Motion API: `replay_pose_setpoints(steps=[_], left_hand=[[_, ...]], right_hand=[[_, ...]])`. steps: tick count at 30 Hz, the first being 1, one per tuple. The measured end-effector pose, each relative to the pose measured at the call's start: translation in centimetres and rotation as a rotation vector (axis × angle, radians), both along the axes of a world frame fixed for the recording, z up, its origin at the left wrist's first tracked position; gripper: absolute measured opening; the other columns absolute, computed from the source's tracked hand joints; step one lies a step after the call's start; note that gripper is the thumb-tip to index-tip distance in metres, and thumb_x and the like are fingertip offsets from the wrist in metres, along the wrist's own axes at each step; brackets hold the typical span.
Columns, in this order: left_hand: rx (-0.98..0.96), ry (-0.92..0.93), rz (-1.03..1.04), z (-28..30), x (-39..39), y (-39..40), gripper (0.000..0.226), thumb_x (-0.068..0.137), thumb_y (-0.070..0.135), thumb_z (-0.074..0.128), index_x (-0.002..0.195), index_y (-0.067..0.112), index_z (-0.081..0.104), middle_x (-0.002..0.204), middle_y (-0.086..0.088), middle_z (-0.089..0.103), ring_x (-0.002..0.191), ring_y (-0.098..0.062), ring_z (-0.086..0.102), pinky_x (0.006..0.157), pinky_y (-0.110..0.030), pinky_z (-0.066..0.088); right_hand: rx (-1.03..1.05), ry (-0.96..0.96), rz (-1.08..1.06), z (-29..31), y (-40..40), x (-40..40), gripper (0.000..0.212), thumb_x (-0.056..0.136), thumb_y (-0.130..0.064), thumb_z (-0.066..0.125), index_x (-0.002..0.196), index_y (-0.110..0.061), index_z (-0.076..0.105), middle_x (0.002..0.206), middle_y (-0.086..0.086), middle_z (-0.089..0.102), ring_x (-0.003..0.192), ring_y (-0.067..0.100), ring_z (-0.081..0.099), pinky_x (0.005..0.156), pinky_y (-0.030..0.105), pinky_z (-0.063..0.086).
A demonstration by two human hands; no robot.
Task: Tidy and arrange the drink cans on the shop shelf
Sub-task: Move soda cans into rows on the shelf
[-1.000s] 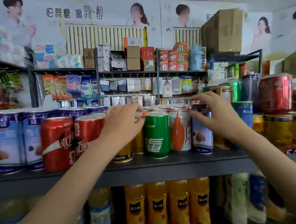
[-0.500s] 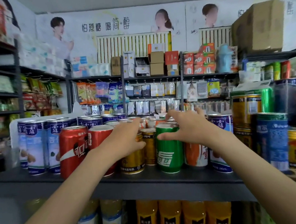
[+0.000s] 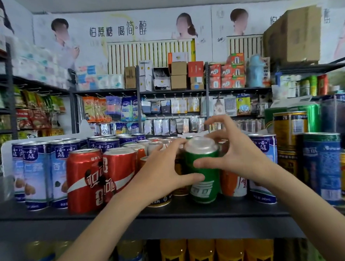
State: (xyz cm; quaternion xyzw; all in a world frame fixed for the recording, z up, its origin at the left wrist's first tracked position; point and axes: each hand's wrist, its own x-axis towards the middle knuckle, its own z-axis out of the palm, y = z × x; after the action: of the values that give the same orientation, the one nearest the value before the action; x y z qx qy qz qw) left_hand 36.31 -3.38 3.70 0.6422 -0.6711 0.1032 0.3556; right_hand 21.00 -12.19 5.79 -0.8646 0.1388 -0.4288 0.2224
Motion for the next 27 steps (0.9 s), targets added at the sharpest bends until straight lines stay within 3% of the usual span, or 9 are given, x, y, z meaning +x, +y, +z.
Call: replay_pose_setpoints(steps=[3, 7, 9, 12, 15, 17, 19, 23, 27], left_hand=[[-0.029, 0.079, -0.081, 1.0, -0.9, 0.3, 0.083, 0.064, 0.05, 0.073, 0.134, 0.029, 0.034, 0.128, 0.015, 0.05, 0.116, -0.003, 0.049, 0.1, -0.028, 0.041], [-0.105, 0.131, -0.131, 5.6, -0.9, 1.2, 0.075, 0.064, 0.029, 0.079, 0.129, 0.03, 0.04, 0.104, 0.019, 0.054, 0.091, -0.001, 0.057, 0.072, -0.014, 0.052], [-0.174, -0.13, -0.023, 8.1, -0.6, 1.7, 0.077, 0.062, 0.025, 0.079, 0.129, 0.033, 0.041, 0.108, 0.02, 0.05, 0.101, -0.003, 0.049, 0.087, -0.027, 0.047], [-0.225, -0.623, 0.099, 10.1, -1.1, 1.9, 0.071, 0.068, 0.029, 0.07, 0.131, 0.039, 0.04, 0.131, 0.017, 0.045, 0.122, -0.008, 0.033, 0.113, -0.041, 0.015], [-0.189, -1.021, 0.168, 8.9, -2.1, 1.0, 0.071, 0.076, 0.021, 0.068, 0.137, 0.038, 0.035, 0.144, 0.013, 0.034, 0.135, -0.018, 0.021, 0.113, -0.041, 0.002], [-0.176, -1.111, 0.129, 7.1, -1.9, 0.0, 0.072, 0.076, 0.018, 0.069, 0.137, 0.034, 0.035, 0.145, 0.008, 0.034, 0.137, -0.019, 0.022, 0.114, -0.043, 0.003], [-0.203, -0.939, 0.102, 6.1, -0.6, -0.2, 0.071, 0.077, 0.019, 0.068, 0.138, 0.031, 0.034, 0.145, 0.007, 0.034, 0.136, -0.016, 0.025, 0.115, -0.04, 0.008], [-0.269, -0.338, 0.189, 7.0, 2.8, 1.2, 0.055, 0.084, 0.011, 0.061, 0.133, 0.025, 0.041, 0.136, 0.002, 0.044, 0.125, -0.015, 0.041, 0.106, -0.032, 0.028], [-0.107, -0.326, 0.268, 6.6, 4.0, 1.7, 0.036, 0.086, 0.011, 0.056, 0.121, 0.021, 0.052, 0.123, 0.003, 0.055, 0.115, -0.014, 0.05, 0.101, -0.041, 0.039]], right_hand=[[0.152, -0.238, 0.148, 1.4, 0.6, -0.6, 0.076, 0.054, -0.029, 0.08, 0.116, -0.028, 0.037, 0.105, -0.002, 0.064, 0.093, 0.013, 0.064, 0.076, 0.028, 0.054], [0.129, -0.375, 0.17, 4.0, 1.2, -1.5, 0.077, 0.061, -0.033, 0.076, 0.124, -0.02, 0.034, 0.109, 0.002, 0.062, 0.096, 0.018, 0.064, 0.075, 0.027, 0.054], [-0.042, -0.253, 0.053, 4.6, 1.6, -2.2, 0.076, 0.066, -0.026, 0.079, 0.126, -0.023, 0.032, 0.111, -0.005, 0.055, 0.094, 0.011, 0.061, 0.075, 0.021, 0.053], [-0.283, -0.064, -0.178, 3.6, 2.1, -2.2, 0.085, 0.064, -0.031, 0.08, 0.132, -0.02, 0.03, 0.109, -0.01, 0.046, 0.092, 0.007, 0.054, 0.071, 0.006, 0.043], [-0.345, -0.007, -0.308, 0.7, 2.0, -0.9, 0.093, 0.06, -0.043, 0.079, 0.133, -0.019, 0.027, 0.112, -0.001, 0.053, 0.096, 0.018, 0.055, 0.079, 0.026, 0.05], [-0.315, -0.034, -0.364, -1.5, 1.4, -0.3, 0.097, 0.06, -0.043, 0.078, 0.136, -0.019, 0.023, 0.112, 0.003, 0.056, 0.1, 0.024, 0.055, 0.079, 0.032, 0.046], [-0.248, -0.072, -0.411, -3.6, 1.2, -0.1, 0.103, 0.063, -0.044, 0.077, 0.142, -0.02, 0.014, 0.108, 0.002, 0.056, 0.099, 0.022, 0.055, 0.073, 0.026, 0.038], [-0.199, -0.094, -0.446, -7.0, 1.3, 0.5, 0.105, 0.07, -0.053, 0.068, 0.143, -0.025, -0.001, 0.12, 0.0, 0.052, 0.109, 0.019, 0.051, 0.078, 0.026, 0.038], [-0.2, -0.151, -0.438, -7.6, 1.7, 2.0, 0.1, 0.079, -0.053, 0.059, 0.143, -0.029, -0.013, 0.126, 0.002, 0.05, 0.109, 0.019, 0.052, 0.086, 0.027, 0.043]])
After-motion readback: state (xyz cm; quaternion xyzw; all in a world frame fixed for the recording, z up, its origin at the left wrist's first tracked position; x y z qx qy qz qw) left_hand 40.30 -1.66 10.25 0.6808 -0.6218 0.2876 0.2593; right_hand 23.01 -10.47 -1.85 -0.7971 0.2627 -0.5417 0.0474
